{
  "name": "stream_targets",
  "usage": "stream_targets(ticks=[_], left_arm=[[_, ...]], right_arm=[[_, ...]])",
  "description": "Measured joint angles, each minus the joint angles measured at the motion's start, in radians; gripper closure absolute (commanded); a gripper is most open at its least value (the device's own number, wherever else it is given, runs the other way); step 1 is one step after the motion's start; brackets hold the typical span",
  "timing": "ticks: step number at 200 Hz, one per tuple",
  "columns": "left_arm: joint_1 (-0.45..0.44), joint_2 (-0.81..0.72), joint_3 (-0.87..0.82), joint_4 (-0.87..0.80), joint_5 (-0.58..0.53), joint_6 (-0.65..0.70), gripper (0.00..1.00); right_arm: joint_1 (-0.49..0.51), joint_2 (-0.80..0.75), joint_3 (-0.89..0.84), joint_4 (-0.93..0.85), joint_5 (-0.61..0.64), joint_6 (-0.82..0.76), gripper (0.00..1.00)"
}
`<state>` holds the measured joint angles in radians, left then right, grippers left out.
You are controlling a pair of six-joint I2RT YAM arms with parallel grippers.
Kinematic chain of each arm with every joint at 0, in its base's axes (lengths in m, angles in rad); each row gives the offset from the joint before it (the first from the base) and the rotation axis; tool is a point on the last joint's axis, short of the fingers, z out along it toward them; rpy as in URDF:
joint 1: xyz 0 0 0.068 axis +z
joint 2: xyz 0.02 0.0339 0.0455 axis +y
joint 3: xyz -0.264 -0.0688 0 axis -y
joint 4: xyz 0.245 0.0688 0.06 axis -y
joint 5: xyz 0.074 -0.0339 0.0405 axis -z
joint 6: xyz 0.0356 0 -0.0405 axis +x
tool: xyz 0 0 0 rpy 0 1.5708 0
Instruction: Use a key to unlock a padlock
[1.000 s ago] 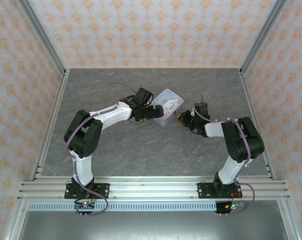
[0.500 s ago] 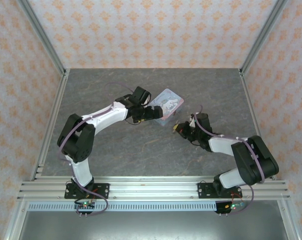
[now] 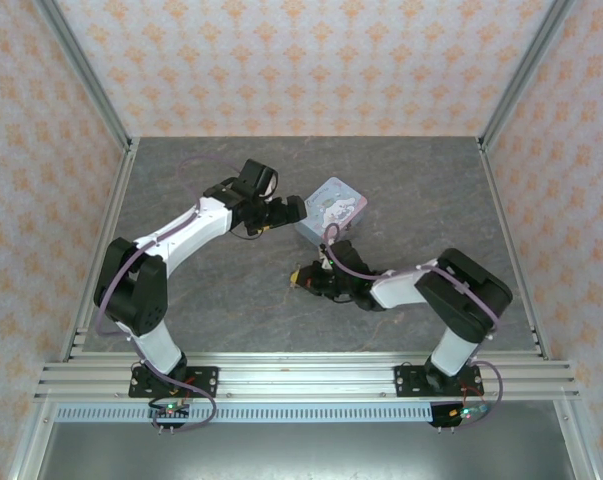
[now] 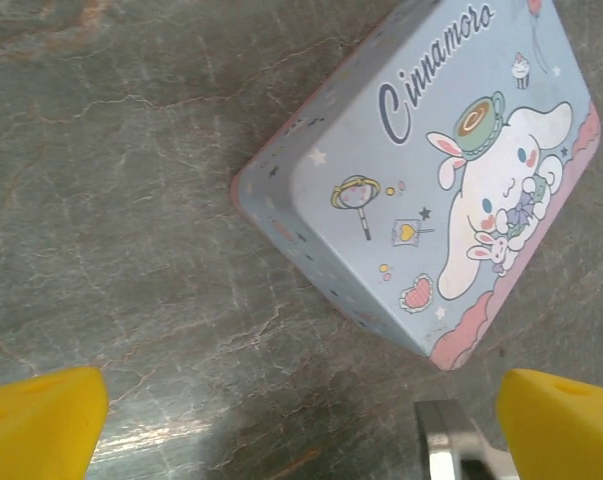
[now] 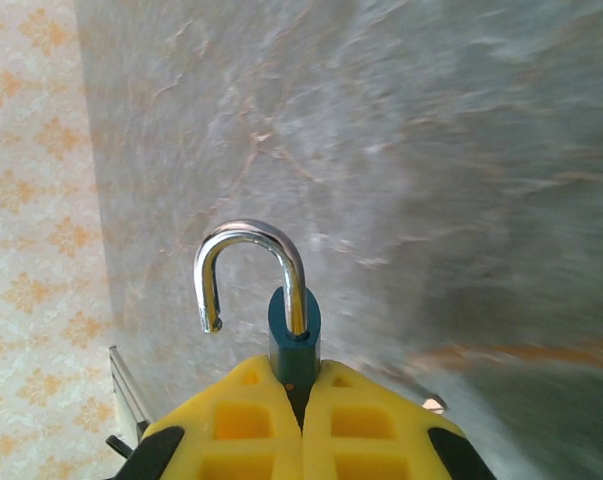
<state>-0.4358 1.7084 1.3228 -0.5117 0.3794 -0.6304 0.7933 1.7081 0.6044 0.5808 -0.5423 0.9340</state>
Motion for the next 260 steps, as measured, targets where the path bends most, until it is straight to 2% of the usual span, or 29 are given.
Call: stream_targets(ticks=[18,23,53,85,112,117,128,134,147,157,179,206,229,260], left_arm=[[0.0,-0.003,0.0,-0.01,-0.002,0.0,0.0],[0.0,-0.005,0.0,-0.013,-0.002,0.0,0.0],[0.0,-0.021,-0.009,-0.017,-0.002,0.0,0.0],[0.007,-0.034,-0.013,-0.018,-0.002,0.0,0.0],[0.013,-0.043,-0.013,-0.021,-0.003,0.001,0.0],[0.013,-0.045,-0.013,-0.023,-0.003,0.0,0.0],[0.015,-0.053,-0.013,-0.026,-0.007,0.002,0.0],[0.016,-0.058,-0.013,-0.029,-0.011,0.003,0.0],[0.021,-0.075,-0.013,-0.038,-0.019,0.004,0.0],[0.026,-0.092,-0.013,-0.046,-0.025,0.006,0.0],[0.033,-0.148,-0.013,-0.064,-0.058,0.024,0.0],[0.037,-0.257,-0.043,-0.058,-0.169,0.049,0.0],[0.037,-0.386,-0.126,-0.014,-0.317,0.084,0.0],[0.037,-0.548,-0.293,0.121,-0.556,0.171,0.0]], right_arm=[[0.008,0.039,0.011,0.047,0.003,0.018,1.0],[0.008,0.047,0.011,0.05,0.005,0.021,0.97],[0.005,0.057,-0.011,0.054,0.024,0.026,0.69],[-0.02,0.01,-0.058,0.097,0.025,0.036,0.46],[-0.061,-0.1,-0.109,0.028,0.043,0.018,0.26],[-0.069,-0.126,-0.121,0.007,0.046,0.014,0.19],[-0.093,-0.201,-0.147,-0.051,0.056,-0.007,0.16],[-0.105,-0.241,-0.158,-0.08,0.062,-0.015,0.1],[-0.134,-0.344,-0.179,-0.15,0.072,-0.033,0.07],[-0.158,-0.433,-0.19,-0.211,0.077,-0.045,0.0],[-0.225,-0.642,-0.191,-0.358,0.106,-0.092,0.01],[-0.316,-0.833,-0.131,-0.57,0.195,-0.177,0.01],[-0.394,-0.886,-0.033,-0.723,0.308,-0.254,0.01],[-0.485,-0.861,0.088,-0.841,0.527,-0.362,0.01]])
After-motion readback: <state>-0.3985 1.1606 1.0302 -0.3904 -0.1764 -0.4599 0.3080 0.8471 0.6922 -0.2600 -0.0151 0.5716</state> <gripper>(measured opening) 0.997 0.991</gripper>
